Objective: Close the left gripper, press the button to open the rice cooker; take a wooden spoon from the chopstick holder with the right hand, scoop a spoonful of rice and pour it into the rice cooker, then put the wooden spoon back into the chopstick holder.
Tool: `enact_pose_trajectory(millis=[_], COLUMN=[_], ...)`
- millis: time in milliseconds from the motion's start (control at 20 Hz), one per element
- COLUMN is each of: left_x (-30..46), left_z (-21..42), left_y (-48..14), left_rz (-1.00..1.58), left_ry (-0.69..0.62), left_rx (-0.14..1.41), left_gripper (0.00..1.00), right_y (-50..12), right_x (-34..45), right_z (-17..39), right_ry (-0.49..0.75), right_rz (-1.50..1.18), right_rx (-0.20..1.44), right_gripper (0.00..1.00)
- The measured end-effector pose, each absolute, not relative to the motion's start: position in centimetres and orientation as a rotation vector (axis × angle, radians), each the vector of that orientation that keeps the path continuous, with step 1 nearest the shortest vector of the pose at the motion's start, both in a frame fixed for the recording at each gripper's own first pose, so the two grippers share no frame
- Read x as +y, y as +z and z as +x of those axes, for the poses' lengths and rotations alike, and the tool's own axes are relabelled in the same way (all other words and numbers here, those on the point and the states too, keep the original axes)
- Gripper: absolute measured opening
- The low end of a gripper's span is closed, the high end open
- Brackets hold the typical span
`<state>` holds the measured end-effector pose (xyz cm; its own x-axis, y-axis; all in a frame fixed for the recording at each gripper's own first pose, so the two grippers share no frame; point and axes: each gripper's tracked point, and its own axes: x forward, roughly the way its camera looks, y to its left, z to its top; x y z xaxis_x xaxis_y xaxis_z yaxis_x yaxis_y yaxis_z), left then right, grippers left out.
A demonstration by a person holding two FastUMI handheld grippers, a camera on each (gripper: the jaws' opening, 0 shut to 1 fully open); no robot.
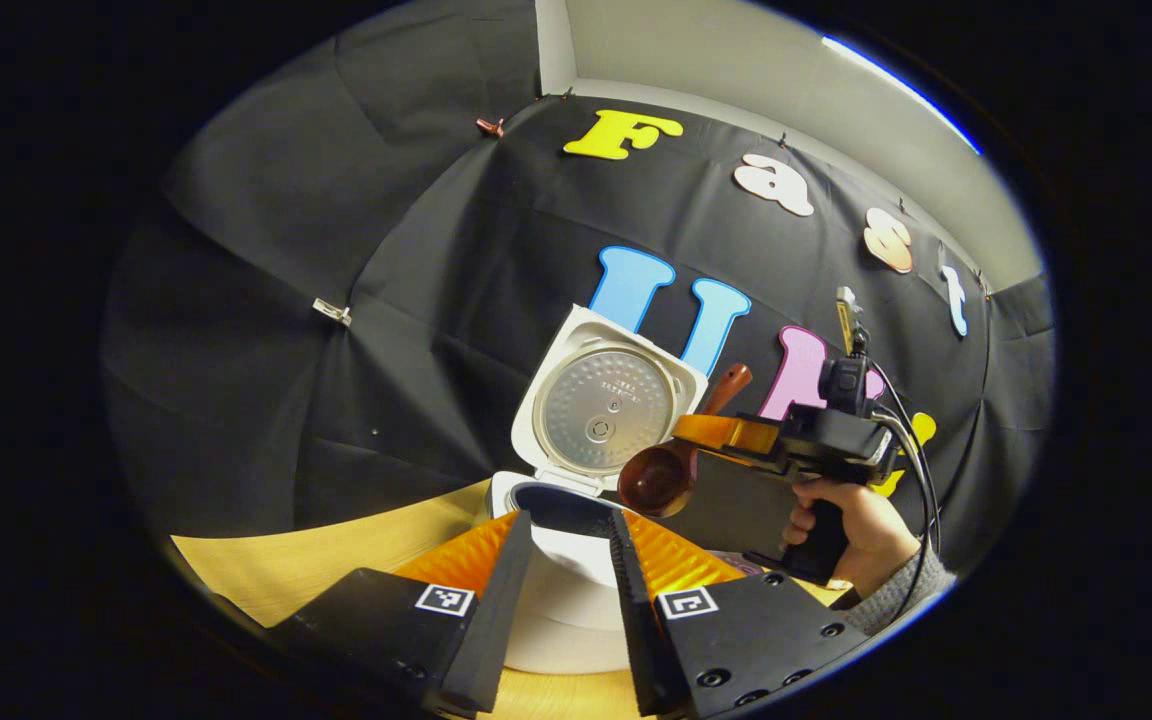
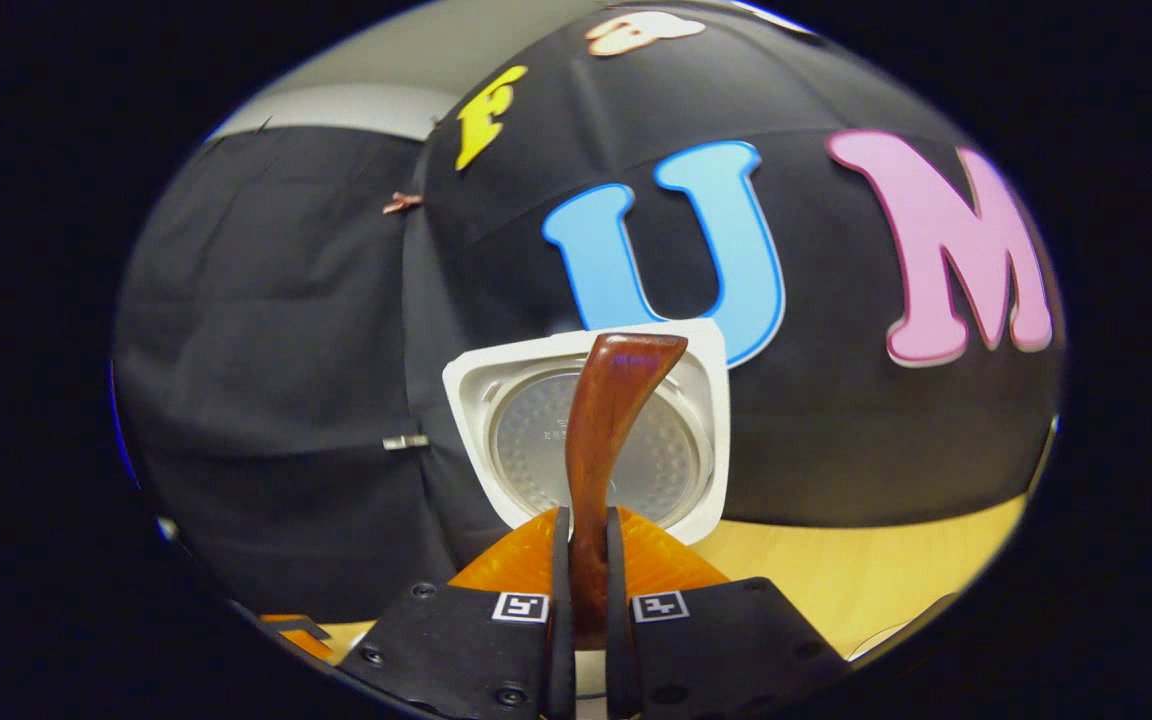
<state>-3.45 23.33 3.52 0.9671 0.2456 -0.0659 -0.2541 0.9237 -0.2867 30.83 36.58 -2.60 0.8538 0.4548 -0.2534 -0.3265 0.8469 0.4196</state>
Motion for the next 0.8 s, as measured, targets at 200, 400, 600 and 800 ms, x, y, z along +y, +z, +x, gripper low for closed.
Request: enact_pose_trajectory(millis=[200,400,600,800], left_x=[22.4,21.2,19.7,18.5], left_z=[-3.1,-2.9,-2.7,-2.5], left_y=[3.5,3.6,4.0,4.2], left_rz=[-0.288,-0.265,-0.277,-0.27], left_ry=[0.243,0.231,0.202,0.189], left_rx=[0.031,0.035,0.025,0.026], left_gripper=[0.52,0.53,0.52,0.53], right_y=[-0.6,2.1,4.7,5.0], right_x=[32.5,25.3,16.2,6.6], right_z=[29.1,27.3,23.6,19.8], right_ry=[0.403,0.334,0.249,0.136], right_rz=[0.65,0.766,0.796,0.762], right_rx=[0.35,0.262,0.17,0.123], right_gripper=[0.16,0.16,0.15,0.16])
